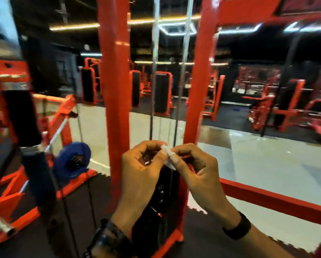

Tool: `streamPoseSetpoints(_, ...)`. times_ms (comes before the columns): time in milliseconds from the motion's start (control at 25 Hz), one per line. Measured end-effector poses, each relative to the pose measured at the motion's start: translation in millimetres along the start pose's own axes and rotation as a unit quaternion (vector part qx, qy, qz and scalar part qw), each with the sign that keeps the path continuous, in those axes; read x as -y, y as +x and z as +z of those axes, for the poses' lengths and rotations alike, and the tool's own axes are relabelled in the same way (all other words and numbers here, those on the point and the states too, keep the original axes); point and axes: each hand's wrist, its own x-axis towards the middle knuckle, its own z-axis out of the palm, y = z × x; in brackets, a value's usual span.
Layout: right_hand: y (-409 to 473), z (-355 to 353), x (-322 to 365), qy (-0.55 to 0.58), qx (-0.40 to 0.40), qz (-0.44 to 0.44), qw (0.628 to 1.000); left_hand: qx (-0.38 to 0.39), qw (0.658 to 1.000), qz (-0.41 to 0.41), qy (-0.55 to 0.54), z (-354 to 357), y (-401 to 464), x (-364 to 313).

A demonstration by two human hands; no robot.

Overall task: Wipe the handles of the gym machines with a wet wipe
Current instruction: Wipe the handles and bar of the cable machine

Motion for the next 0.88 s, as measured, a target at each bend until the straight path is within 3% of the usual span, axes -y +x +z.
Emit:
streamPoseSetpoints(280, -85.4, -216.3, 34.1, -0.145, -0.111, 0.067, 0.981, 0.121, 0.99, -0.006, -0.071, 208.4, -89.9, -25.6)
streamPoseSetpoints(440, -157.3, -341.6, 77.3, -0.265, -0.211, 0.082, 0.937, 0.225, 0.968, 0.004, -0.107, 334.6, -155.8, -49.3)
streamPoseSetpoints(640, -251.6, -489.0, 164.3, -0.352, -0.331, 0.118, 0.868, 0.374, 0.894, -0.045, -0.241, 489.7, -257.9, -111.4)
streamPoseSetpoints(880, -336.2, -580.2, 237.2, -0.432, -0.417, 0.088, 0.795, 0.495, 0.793, -0.06, -0.351, 610.4, -355.9, -167.0)
